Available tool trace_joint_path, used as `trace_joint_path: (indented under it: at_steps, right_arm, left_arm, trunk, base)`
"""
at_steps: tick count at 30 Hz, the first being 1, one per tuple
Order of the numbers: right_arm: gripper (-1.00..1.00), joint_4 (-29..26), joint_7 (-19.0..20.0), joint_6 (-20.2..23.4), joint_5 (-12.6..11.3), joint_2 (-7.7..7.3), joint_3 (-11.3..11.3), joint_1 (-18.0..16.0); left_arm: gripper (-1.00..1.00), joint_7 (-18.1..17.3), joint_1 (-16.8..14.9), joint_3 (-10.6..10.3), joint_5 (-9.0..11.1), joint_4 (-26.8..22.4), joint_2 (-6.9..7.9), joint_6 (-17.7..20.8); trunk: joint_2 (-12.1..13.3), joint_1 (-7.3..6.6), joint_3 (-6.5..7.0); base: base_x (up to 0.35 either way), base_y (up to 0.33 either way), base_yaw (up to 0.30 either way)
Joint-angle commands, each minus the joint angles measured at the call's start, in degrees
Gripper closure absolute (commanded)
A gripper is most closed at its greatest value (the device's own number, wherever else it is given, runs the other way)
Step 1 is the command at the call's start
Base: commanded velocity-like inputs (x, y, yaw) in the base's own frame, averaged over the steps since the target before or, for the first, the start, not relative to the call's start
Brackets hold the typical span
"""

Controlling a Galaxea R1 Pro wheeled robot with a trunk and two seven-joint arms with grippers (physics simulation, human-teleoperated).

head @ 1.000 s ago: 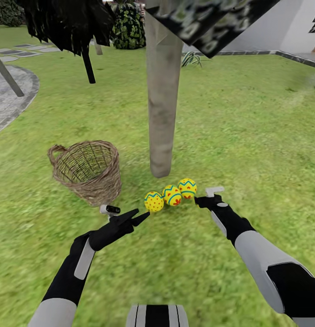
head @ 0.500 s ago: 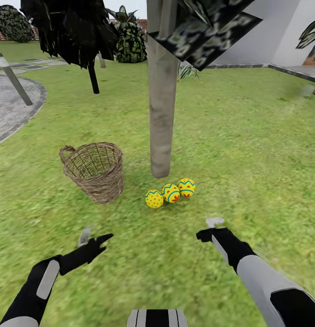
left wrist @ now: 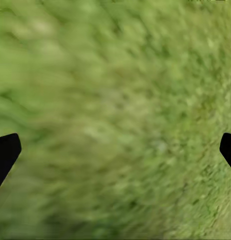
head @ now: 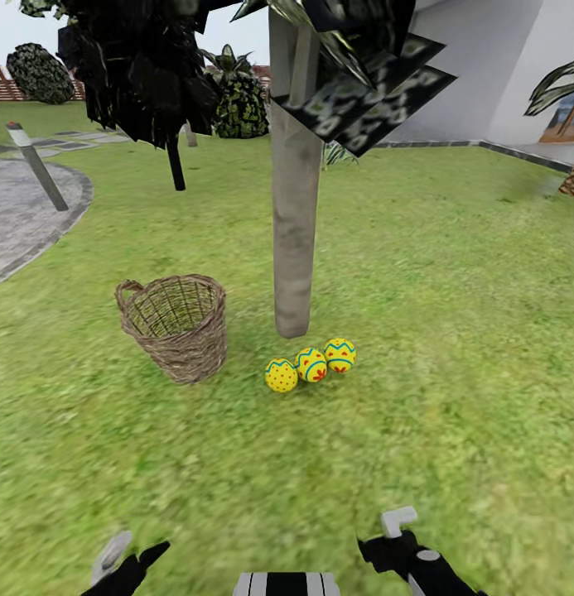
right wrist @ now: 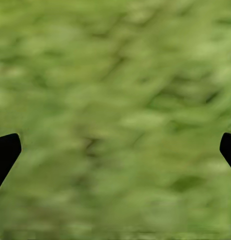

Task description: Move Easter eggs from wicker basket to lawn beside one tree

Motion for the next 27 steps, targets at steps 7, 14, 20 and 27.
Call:
trace_joint_path:
  at_steps: [7, 14, 20, 27]
  right_arm:
    - [-1.0, 8.44, 2.59, -3.57, -0.41, -0.81, 0.29, 0.6]
    - [-1.0, 13.07, 2.48, -6.75, -0.5, -0.68, 0.21, 0.6]
    - [-1.0, 14.14, 2.34, -6.85, -0.65, -0.87, 0.12, 0.6]
    - [-1.0, 16.15, 2.28, -6.86, -0.54, -0.89, 0.25, 0.6]
  left_arm:
    - [-1.0, 0.05, 0.07, 0.41, -5.94, 7.82, 1.33, -9.21]
    - [-1.0, 0.17, 0.07, 0.36, -6.03, 11.53, 1.44, -9.33]
    - [-1.0, 0.66, 0.07, 0.36, -6.09, 15.21, 2.07, -9.68]
    - [-1.0, 0.76, 0.07, 0.1, -6.13, 17.49, 2.19, -11.52]
  trunk:
    - [0.08, -0.19, 1.52]
    - [0.17, -0.37, 3.07]
    - [0.25, -0.53, 4.4]
    - [0.35, -0.71, 5.95]
  base:
    - [0.0, 0.0, 0.0]
    - [0.0, 0.0, 0.0]
    - [0.0, 0.0, 0.0]
    - [0.0, 0.0, 0.0]
